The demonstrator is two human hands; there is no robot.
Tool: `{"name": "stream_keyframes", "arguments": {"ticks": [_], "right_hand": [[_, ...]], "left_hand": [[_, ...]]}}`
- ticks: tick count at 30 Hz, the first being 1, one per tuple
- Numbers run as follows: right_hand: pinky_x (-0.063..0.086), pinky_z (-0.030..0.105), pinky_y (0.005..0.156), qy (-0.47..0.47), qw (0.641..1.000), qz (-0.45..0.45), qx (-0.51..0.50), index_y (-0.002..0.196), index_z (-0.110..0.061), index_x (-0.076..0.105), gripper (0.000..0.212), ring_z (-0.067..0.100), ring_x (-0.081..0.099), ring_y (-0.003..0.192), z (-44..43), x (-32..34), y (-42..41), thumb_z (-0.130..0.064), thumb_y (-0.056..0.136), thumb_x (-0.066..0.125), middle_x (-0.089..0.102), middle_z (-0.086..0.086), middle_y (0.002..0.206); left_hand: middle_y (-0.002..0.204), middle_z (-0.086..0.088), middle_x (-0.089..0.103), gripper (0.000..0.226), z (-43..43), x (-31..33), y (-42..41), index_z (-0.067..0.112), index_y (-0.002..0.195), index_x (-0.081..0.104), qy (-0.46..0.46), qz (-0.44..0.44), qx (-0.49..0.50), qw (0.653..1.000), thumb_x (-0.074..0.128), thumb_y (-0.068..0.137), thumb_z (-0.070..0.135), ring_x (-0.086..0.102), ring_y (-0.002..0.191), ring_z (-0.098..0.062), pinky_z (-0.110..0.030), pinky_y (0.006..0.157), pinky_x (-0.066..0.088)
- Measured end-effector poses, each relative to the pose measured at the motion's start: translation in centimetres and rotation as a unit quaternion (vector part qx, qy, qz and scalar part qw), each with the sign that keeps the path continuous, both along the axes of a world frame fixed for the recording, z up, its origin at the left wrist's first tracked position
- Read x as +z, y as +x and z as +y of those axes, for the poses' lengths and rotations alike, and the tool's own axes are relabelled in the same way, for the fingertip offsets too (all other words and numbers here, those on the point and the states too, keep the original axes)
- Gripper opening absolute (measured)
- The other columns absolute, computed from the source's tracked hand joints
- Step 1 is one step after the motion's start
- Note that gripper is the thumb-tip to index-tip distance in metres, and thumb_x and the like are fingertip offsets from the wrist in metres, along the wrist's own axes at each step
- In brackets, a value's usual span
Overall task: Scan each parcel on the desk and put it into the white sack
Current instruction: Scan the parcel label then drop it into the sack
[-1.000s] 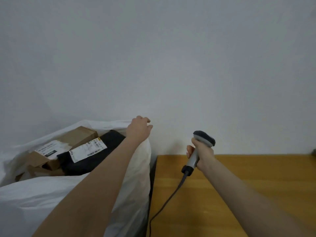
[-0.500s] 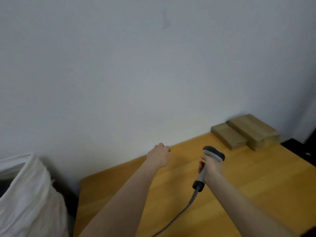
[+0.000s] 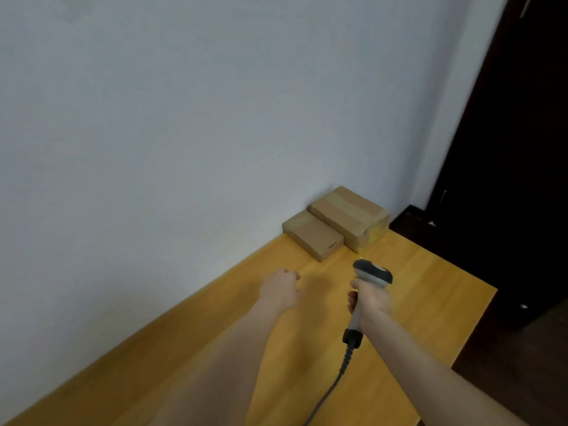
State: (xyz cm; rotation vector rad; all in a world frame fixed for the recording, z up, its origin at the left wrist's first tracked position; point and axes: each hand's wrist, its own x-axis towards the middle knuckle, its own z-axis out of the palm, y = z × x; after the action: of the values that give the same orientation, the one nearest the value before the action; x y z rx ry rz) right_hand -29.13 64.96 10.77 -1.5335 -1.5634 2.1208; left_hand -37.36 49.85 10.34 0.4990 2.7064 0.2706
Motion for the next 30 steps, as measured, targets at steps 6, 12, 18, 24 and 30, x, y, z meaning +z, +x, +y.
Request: {"name": "stream_keyframes", "arguments": {"ticks": [6, 12, 18, 24, 30], "right_hand": [[0.045, 0.035, 0.062, -0.008, 0.999, -0.011, 0.033, 0.064, -0.003, 0.059, 0.025, 0.023, 0.05, 0.05, 6.0, -4.5, -6.3, -0.011, 0.088, 0.064, 0.057, 0.01, 0.055], [0.044, 0.036, 0.061, -0.025, 0.999, -0.027, 0.038, 0.061, -0.003, 0.058, 0.028, 0.024, 0.049, 0.048, 11.0, -9.0, -11.1, -0.008, 0.088, 0.063, 0.057, 0.011, 0.054], [0.042, 0.031, 0.051, -0.043, 0.996, -0.01, 0.072, 0.064, -0.002, 0.059, 0.024, 0.021, 0.048, 0.045, 11.6, -11.4, -13.6, -0.006, 0.087, 0.064, 0.055, 0.009, 0.053], [0.043, 0.031, 0.052, -0.029, 0.992, 0.016, 0.118, 0.065, -0.003, 0.061, 0.023, 0.02, 0.049, 0.047, 10.6, -11.2, -16.1, -0.008, 0.086, 0.068, 0.057, 0.009, 0.055], [0.044, 0.03, 0.052, -0.005, 0.993, 0.033, 0.115, 0.067, -0.002, 0.061, 0.021, 0.019, 0.049, 0.047, 10.0, -10.9, -18.1, -0.006, 0.086, 0.067, 0.056, 0.009, 0.055]], "left_hand": [[0.139, -0.007, 0.042, 0.061, 7.5, -4.7, -6.8, 0.017, 0.142, 0.038, -0.015, 0.023, 0.009, 1.0, 0.059, 0.09, 0.043, 0.042, 0.126, -0.023, -0.036, 0.094, 0.046], [0.151, -0.008, 0.028, 0.075, 14.8, -11.0, -13.2, 0.015, 0.145, 0.031, -0.029, 0.036, 0.021, 0.999, 0.064, 0.085, 0.045, 0.031, 0.137, -0.025, -0.04, 0.105, 0.039], [0.152, -0.014, 0.023, 0.07, 16.9, -15.1, -16.8, 0.024, 0.149, 0.024, -0.073, 0.07, 0.039, 0.994, 0.062, 0.089, 0.023, 0.02, 0.142, -0.029, -0.044, 0.113, 0.027], [0.155, -0.016, 0.018, 0.063, 11.5, -14.8, -17.3, 0.03, 0.145, 0.033, -0.11, 0.074, 0.096, 0.987, 0.048, 0.091, 0.002, 0.025, 0.14, -0.033, -0.045, 0.111, 0.031], [0.157, -0.006, 0.018, 0.07, 14.9, -15.5, -18.3, 0.029, 0.147, 0.027, 0.004, 0.065, 0.029, 0.997, 0.058, 0.087, 0.047, 0.019, 0.144, -0.025, -0.044, 0.115, 0.026]]}}
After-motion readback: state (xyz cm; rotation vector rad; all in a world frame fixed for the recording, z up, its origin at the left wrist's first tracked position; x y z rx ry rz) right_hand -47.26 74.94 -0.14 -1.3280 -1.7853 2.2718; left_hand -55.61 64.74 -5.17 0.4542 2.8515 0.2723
